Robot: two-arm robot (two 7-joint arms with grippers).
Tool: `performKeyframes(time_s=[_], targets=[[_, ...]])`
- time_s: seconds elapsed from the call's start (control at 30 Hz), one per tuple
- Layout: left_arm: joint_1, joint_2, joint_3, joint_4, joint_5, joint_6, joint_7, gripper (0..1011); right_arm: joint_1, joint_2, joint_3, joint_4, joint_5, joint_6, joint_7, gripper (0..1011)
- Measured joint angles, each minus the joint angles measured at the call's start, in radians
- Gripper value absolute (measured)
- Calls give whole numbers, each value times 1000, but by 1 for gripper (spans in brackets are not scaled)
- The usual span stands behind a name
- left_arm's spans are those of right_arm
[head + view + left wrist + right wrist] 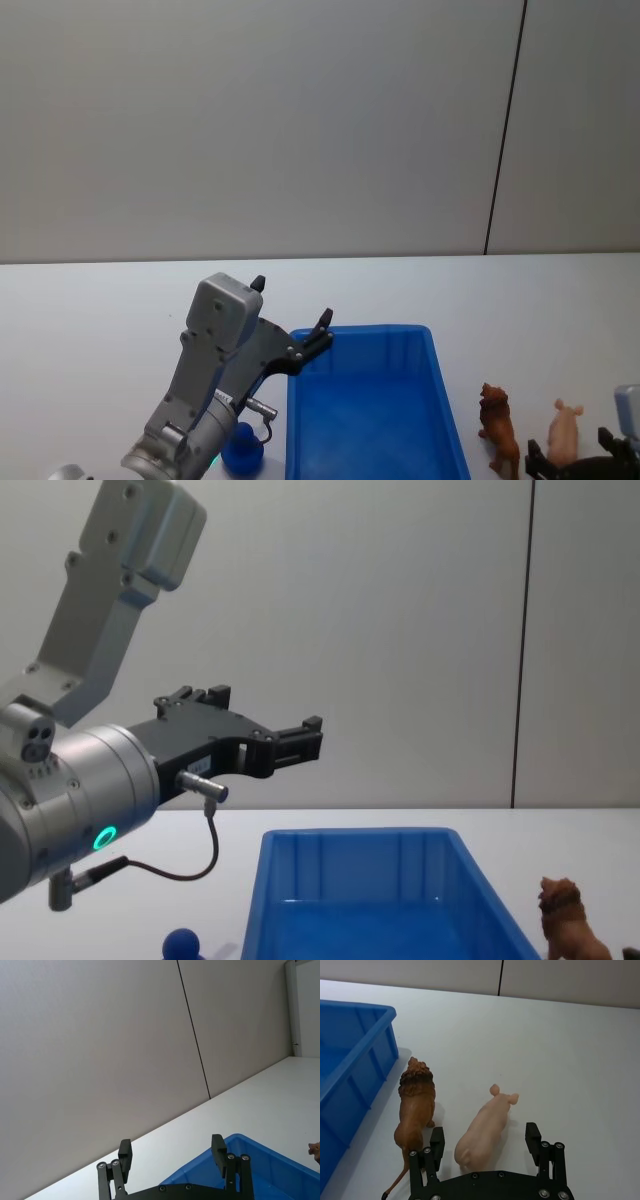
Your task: Pick up the two dolls from the table and place them into the box.
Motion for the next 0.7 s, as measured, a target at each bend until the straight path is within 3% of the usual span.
performKeyframes(time_s=[0.23, 0.7], targets=[[0, 0, 0, 0, 0, 0, 0, 1001, 6, -9, -2, 35, -10, -16, 17, 903], [0, 0, 0, 0, 0, 0, 0, 1001, 5, -20, -3, 58, -27, -36, 18, 476]])
